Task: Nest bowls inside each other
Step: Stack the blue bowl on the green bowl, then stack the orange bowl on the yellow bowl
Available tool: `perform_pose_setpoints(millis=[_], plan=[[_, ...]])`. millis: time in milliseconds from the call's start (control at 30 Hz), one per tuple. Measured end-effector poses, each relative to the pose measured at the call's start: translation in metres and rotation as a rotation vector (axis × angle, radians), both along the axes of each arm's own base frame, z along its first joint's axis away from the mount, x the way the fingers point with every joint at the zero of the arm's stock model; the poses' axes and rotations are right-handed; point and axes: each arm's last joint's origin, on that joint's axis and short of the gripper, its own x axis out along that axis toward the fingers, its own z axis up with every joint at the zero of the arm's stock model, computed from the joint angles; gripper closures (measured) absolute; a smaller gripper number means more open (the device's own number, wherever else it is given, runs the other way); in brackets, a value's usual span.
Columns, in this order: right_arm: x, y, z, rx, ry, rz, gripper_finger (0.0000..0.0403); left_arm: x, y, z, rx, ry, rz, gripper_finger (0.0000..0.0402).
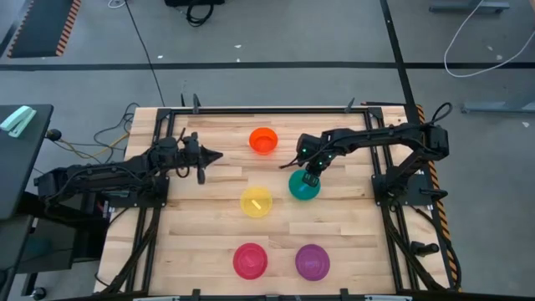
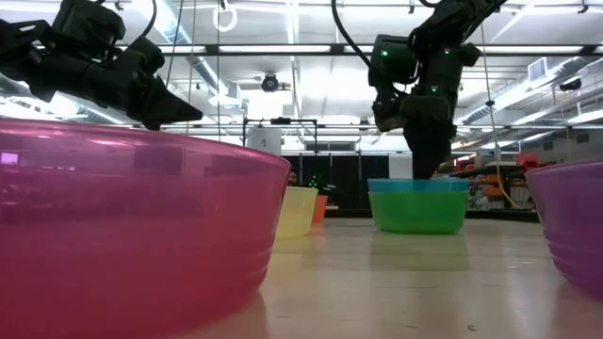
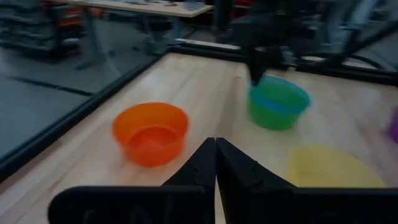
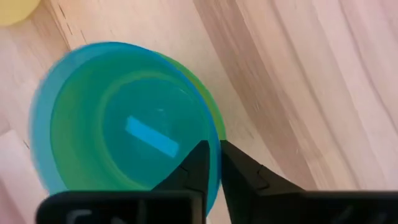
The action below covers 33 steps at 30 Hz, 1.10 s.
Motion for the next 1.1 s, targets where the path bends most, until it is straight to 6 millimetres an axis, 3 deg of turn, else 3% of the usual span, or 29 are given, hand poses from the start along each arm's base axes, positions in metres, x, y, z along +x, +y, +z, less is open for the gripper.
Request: perform_pose_setpoints(millis=[400, 600, 800, 1100], plan=[[0.000, 0.000, 0.001, 0.001, 0.000, -0.002, 0.0305, -0.001, 0.004, 0.000, 0.012, 0.010, 0.133, 0.0354], [0.000, 0.000, 0.001, 0.000, 0.003, 0.005, 0.0295, 0.008, 0.008, 0.013, -0.015, 0.098, 0.141, 0.0343], [0.001, -0.002, 0.012, 0.007, 0.023, -0.009, 0.0295, 0.033, 0.018, 0.028, -0.091, 0.325, 0.137, 0.0338], [0.016, -0.006, 0.055, -0.052, -0.039, 0.005, 0.0296, 0.092, 0.045, 0.060, -0.165, 0.571, 0.052, 0.0344]])
